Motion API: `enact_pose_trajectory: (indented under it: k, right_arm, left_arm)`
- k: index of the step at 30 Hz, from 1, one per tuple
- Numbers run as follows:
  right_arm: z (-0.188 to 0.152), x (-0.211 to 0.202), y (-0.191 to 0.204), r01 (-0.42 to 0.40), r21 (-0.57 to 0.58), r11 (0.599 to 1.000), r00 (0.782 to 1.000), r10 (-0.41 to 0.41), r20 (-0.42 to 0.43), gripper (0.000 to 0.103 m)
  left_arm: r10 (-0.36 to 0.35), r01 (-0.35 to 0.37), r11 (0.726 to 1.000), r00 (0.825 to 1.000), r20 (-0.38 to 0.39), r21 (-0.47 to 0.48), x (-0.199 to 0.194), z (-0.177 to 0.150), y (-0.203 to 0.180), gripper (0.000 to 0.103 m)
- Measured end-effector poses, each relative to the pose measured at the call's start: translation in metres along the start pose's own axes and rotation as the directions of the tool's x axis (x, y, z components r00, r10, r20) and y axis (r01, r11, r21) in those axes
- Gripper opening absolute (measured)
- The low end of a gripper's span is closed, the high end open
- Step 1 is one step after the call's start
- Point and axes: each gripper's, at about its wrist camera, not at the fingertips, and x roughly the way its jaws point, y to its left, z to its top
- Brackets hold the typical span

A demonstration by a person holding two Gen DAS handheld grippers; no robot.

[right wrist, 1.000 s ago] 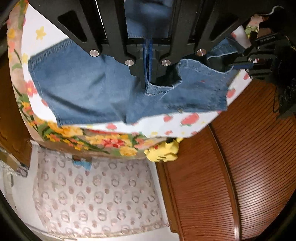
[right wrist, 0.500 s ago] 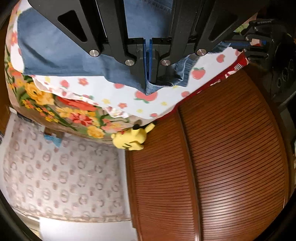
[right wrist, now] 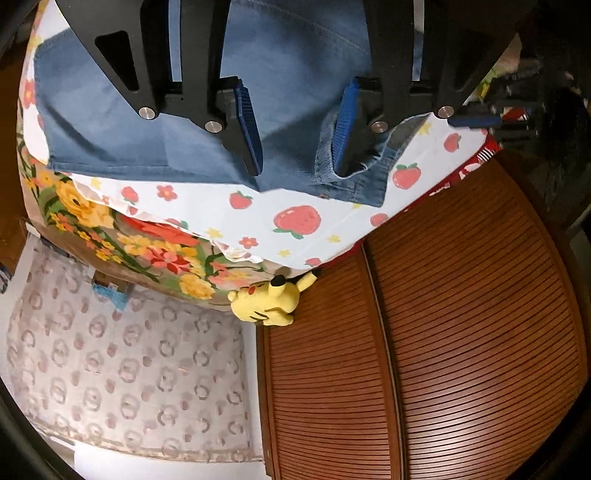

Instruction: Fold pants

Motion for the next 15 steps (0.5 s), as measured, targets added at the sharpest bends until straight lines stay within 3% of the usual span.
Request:
enact_pose_trajectory:
  k: [2, 6, 15]
  right_arm:
    - [-0.007, -0.005, 0.006, 0.009, 0.003, 1.0, 1.0, -0.009, -0.003, 0.044]
    - [-0.016, -0.015, 0.005, 0.0, 0.019, 1.0, 1.0, 0.0, -0.01, 0.05]
    - [-0.022, -0.027, 0.015, -0.044, -0.021, 0.999, 0.998, 0.043, -0.039, 0.053]
  left_arm:
    - [0.007, -0.007, 1.0, 1.0, 0.002, 0.002, 0.0, 0.003, -0.001, 0.014]
    - [0.013, -0.013, 1.0, 1.0, 0.012, 0.012, 0.002, 0.009, -0.005, 0.043]
    - [0.002, -0.003, 0.999, 1.0, 0.017, 0.051, 0.007, 0.02, -0.023, 0.045]
